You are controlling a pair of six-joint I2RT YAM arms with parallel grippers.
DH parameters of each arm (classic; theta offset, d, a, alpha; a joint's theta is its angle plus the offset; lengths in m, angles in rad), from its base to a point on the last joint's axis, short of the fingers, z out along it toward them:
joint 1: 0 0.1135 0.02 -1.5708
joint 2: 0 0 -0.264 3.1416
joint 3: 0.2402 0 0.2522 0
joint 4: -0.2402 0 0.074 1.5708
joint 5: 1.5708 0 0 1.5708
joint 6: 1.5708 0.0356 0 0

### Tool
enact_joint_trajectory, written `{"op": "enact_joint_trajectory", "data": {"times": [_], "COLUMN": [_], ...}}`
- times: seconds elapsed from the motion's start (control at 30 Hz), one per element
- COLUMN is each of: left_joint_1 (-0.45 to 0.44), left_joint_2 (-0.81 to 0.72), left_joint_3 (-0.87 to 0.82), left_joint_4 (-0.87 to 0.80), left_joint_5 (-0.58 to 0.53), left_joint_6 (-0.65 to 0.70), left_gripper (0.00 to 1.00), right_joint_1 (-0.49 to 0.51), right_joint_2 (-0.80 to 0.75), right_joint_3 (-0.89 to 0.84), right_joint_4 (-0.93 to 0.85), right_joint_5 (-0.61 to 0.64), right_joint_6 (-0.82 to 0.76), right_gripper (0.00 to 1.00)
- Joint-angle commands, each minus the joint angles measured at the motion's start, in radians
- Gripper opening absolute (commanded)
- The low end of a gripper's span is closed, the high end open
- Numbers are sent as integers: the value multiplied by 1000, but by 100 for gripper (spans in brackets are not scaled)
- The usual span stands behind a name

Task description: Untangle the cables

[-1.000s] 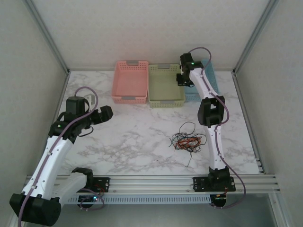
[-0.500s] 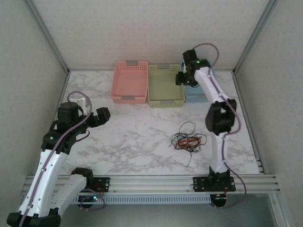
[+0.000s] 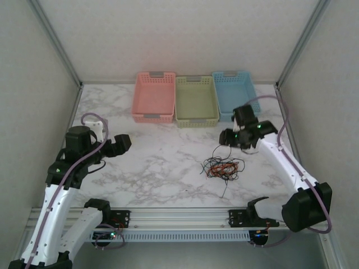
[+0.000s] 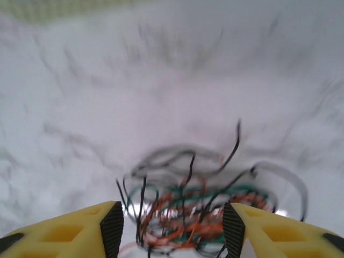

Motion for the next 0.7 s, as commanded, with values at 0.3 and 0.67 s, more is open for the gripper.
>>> {"op": "enact_joint_trajectory", "data": {"times": [0.3, 0.67], "left_joint_1": [-7, -6], "left_joint_2": [-7, -4], "left_joint_3": [-37, -41], "left_joint_4": [3, 1], "left_joint_5": [32, 17], "left_joint_6": [16, 18], "left_gripper": [93, 93], "right_joint_1": [174, 174], "right_joint_2": [21, 184], "right_joint_3": [-172, -133], "right_joint_4": [222, 329], "right_joint_5": [60, 110], "right_joint_6": [277, 293], "right_gripper": [50, 40]}}
